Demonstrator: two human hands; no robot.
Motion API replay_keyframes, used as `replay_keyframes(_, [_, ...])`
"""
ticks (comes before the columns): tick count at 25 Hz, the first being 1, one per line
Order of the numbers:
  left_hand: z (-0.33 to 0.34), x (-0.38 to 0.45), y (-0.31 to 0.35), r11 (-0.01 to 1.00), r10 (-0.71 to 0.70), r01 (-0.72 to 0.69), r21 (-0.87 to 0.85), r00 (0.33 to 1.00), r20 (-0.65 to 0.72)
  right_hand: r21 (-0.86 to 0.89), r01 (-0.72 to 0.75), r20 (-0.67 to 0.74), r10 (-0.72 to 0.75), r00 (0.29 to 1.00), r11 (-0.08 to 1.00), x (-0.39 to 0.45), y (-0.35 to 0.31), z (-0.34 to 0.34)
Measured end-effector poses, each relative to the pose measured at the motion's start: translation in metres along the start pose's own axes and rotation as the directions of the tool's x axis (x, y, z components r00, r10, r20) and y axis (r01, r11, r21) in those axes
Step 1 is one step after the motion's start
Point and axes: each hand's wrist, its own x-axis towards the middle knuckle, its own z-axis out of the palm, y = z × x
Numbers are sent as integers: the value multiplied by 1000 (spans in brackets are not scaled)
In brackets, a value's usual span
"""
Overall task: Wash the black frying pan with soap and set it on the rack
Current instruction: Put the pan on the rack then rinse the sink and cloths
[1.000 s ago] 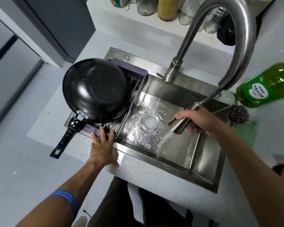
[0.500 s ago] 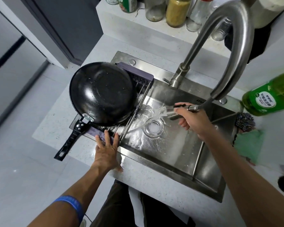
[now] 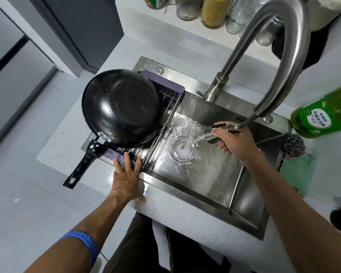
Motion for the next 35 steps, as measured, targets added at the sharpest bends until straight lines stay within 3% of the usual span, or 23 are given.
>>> replay_keyframes(9, [0, -1, 0, 1000, -8, 8, -12, 1000, -1, -34, -28, -34, 27, 999, 999, -4, 4, 3])
replay_keyframes(15, [-1, -3, -1, 1000, -7, 7, -14, 1000, 6, -20, -33, 2, 33, 999, 999, -6, 5, 4])
replay_keyframes(19, [-2, -2, 0, 1000, -7, 7, -21, 1000, 3, 81, 46, 82, -53, 995, 996, -3, -9, 12])
replay_keyframes(22, [0, -2, 0, 1000, -8, 8, -21, 1000, -2, 193, 67, 16, -72, 997, 979, 9, -15, 19])
replay_keyframes(28, [-2, -4, 0, 999, 5, -5, -52, 1000, 4, 236, 104, -122, -77, 990, 966, 14, -19, 6])
replay_keyframes(31, [-3, -3, 0, 999, 6, -5, -45, 1000, 10, -22, 36, -220, -40, 975, 999, 17, -8, -17])
replay_keyframes(35, [-3, -2, -1, 1000, 11, -11, -18, 1000, 22, -341, -27, -299, -81, 951, 939, 18, 4, -47])
